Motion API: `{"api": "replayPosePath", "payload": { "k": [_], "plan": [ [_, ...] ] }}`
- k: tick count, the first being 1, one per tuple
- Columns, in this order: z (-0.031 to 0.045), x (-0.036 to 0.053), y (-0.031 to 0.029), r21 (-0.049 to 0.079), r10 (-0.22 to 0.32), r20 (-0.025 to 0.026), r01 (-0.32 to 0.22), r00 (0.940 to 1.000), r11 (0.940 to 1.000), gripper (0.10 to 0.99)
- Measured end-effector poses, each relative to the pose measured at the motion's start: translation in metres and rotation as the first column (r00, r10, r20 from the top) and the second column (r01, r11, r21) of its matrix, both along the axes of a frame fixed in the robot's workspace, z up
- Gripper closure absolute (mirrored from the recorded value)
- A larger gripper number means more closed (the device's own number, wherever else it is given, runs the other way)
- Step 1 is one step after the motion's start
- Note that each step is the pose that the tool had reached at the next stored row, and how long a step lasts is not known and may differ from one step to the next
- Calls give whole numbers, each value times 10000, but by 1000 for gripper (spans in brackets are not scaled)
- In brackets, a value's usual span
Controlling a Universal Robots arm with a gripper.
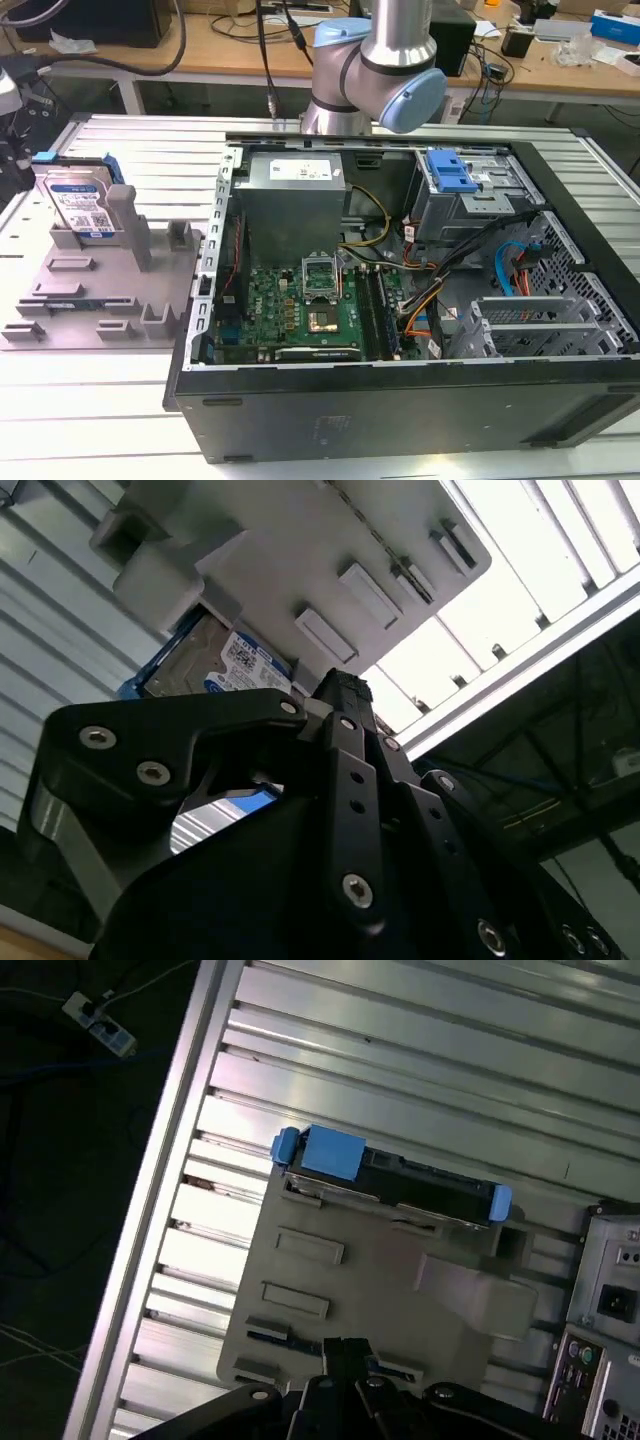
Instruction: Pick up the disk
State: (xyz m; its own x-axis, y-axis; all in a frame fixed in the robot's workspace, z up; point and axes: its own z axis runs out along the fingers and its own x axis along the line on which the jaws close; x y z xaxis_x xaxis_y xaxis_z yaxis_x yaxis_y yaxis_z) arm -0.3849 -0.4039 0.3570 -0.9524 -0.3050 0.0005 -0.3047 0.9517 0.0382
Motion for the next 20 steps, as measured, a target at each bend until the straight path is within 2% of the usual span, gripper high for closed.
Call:
{"api": "replayPosePath", "payload": {
  "k": [3,5,6,7,8,9,10,11,12,14,15,16,18,19,20],
  "plan": [
    [0,0,0,0,610,1,-610,9981,9981,980],
    [0,0,0,0,1120,0,-1120,9937,9937,980],
    [0,0,0,-1,1638,0,-1638,9865,9865,980],
    [-1,0,0,0,1826,0,-1826,9832,9832,973],
    [-1,0,0,0,2178,0,-2178,9760,9760,918],
    [-1,0,0,0,2369,0,-2369,9715,9715,851],
    [-2,0,0,0,2538,0,-2538,9673,9673,851],
    [-3,0,0,0,2894,0,-2894,9572,9572,729],
    [-3,0,0,0,3176,1,-3176,9482,9482,671],
    [-6,0,0,0,3890,0,-3890,9212,9212,545],
    [-7,0,0,0,4159,0,-4159,9094,9094,545],
    [-8,0,0,0,4498,0,-4498,8931,8931,545],
    [-10,0,0,0,4869,0,-4869,8735,8735,545],
    [-11,0,0,0,5137,0,-5137,8580,8580,545],
    [-12,0,0,-5,5452,-2,-5452,8383,8383,545]
  ]
}}
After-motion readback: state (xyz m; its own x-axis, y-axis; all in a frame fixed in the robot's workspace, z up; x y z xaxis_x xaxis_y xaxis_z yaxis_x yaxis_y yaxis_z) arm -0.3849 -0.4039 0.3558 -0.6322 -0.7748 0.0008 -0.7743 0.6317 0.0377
